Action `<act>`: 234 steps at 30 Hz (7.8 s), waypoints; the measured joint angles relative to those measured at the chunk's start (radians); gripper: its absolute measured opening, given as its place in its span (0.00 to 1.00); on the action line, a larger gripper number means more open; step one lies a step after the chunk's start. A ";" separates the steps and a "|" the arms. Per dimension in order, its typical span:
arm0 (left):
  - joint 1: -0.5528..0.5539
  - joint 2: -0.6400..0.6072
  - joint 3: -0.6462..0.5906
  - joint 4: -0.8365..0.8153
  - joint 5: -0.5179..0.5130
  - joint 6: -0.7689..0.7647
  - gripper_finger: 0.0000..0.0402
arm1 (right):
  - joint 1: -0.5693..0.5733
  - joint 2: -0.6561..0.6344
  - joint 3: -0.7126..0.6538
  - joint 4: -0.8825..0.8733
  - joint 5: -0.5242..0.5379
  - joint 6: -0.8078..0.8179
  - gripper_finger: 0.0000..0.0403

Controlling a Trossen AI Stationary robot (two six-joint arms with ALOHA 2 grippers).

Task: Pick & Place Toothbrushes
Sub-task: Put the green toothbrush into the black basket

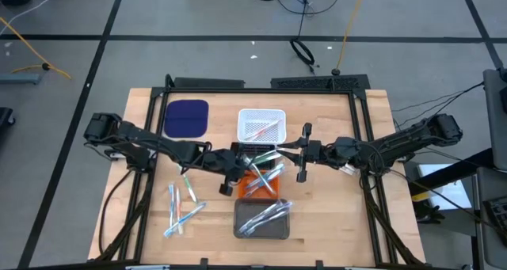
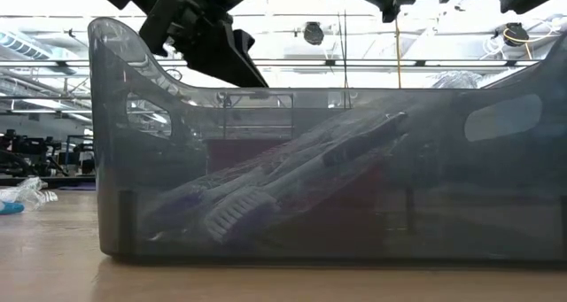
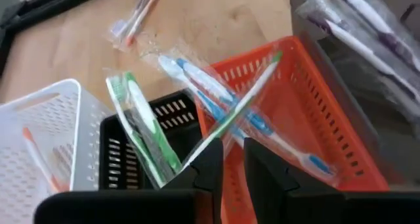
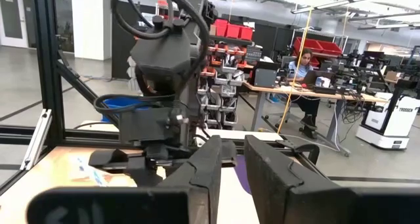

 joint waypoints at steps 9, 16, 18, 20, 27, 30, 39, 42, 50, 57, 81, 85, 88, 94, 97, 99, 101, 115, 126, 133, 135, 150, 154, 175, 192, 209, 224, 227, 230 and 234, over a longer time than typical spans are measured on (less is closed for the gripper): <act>-0.010 0.000 0.000 0.009 -0.060 -0.043 0.37 | 0.000 0.000 0.000 0.000 0.000 0.000 0.15; -0.022 0.012 0.000 0.036 -0.078 -0.026 0.51 | 0.000 0.000 0.000 -0.001 0.000 0.002 0.15; -0.023 0.023 0.002 0.063 -0.087 -0.023 0.52 | 0.000 0.000 0.000 -0.001 0.000 0.002 0.15; -0.023 0.029 0.000 0.048 -0.092 -0.025 0.51 | 0.000 0.000 0.000 -0.002 -0.001 0.002 0.15; -0.031 0.093 0.032 0.053 -0.092 -0.014 0.46 | 0.000 0.000 0.000 -0.010 -0.001 0.000 0.15; -0.035 0.128 0.099 -0.006 -0.093 0.002 0.45 | 0.000 0.000 0.000 -0.022 0.000 0.000 0.15; -0.034 0.288 0.259 -0.179 -0.131 0.087 0.47 | 0.000 0.000 0.000 -0.039 -0.001 0.006 0.15; -0.035 0.343 0.302 -0.224 -0.156 0.117 0.48 | 0.000 0.000 0.000 -0.047 -0.001 0.010 0.15; -0.035 0.398 0.364 -0.273 -0.184 0.156 0.46 | 0.000 0.000 0.000 -0.060 -0.001 0.010 0.15; -0.036 0.396 0.364 -0.274 -0.214 0.174 0.27 | 0.000 0.000 0.000 -0.071 -0.001 0.009 0.15; 0.053 0.262 0.363 -0.283 -0.186 -0.233 0.07 | -0.020 0.000 0.000 -0.086 0.000 0.025 0.15; 0.084 0.282 0.362 -0.296 -0.153 -0.259 0.09 | -0.020 0.000 0.000 -0.090 0.000 0.024 0.15; 0.097 0.284 0.362 -0.277 -0.152 -0.285 0.07 | -0.020 0.000 0.000 -0.091 0.000 0.024 0.15; 0.114 0.284 0.362 -0.273 -0.152 -0.341 0.04 | -0.020 0.000 0.000 -0.098 0.000 0.024 0.15; 0.114 0.284 0.362 -0.274 -0.153 -0.355 0.07 | -0.020 0.000 0.000 -0.098 0.000 0.023 0.15; 0.113 0.284 0.362 -0.273 -0.153 -0.362 0.12 | -0.020 0.000 0.000 -0.098 0.000 0.023 0.15; 0.113 0.284 0.362 -0.274 -0.152 -0.362 0.18 | -0.020 0.000 0.000 -0.099 0.000 0.023 0.15; 0.112 0.268 0.362 -0.367 -0.181 -0.407 0.41 | -0.020 0.000 0.000 -0.123 0.001 0.024 0.15; 0.008 0.240 0.364 -0.906 -0.305 -0.786 0.38 | -0.020 0.000 0.000 -0.159 0.001 0.024 0.15; -0.088 0.240 0.362 -1.240 -0.362 -1.139 0.38 | -0.020 0.000 0.000 -0.165 0.001 0.001 0.15; -0.112 0.239 0.348 -1.297 -0.343 -1.255 0.38 | -0.020 0.000 0.000 -0.168 0.001 -0.001 0.15; -0.266 -0.040 -0.017 -1.045 -0.125 -1.937 0.38 | -0.020 0.000 0.000 -0.206 0.001 -0.009 0.15; -0.283 -0.101 -0.094 -1.051 -0.063 -2.126 0.38 | -0.019 0.000 0.000 -0.227 0.001 -0.009 0.15; -0.280 -0.121 -0.265 -0.830 -0.036 -2.290 0.38 | -0.020 0.000 0.000 -0.256 0.001 -0.031 0.15; -0.258 -0.120 -0.312 -0.715 -0.138 -2.234 0.03 | -0.020 0.000 0.000 -0.255 0.001 -0.031 0.15; -0.237 -0.354 -0.202 -0.588 -0.590 -1.714 0.02 | -0.020 0.001 0.000 -0.230 -0.146 0.036 0.15; -0.216 -0.379 -0.196 0.226 -0.634 -0.679 0.02 | -0.118 0.215 0.000 0.220 -0.341 0.216 0.15; -0.195 -0.362 -0.195 0.308 -0.599 -0.612 0.03 | -0.135 0.254 0.015 0.269 -0.372 0.224 0.15; -0.172 -0.333 -0.197 0.373 -0.544 -0.557 0.01 | -0.147 0.286 0.054 0.274 -0.396 0.251 0.15; -0.144 -0.277 -0.196 0.478 -0.447 -0.494 0.03 | -0.162 0.324 0.107 0.233 -0.443 0.254 0.15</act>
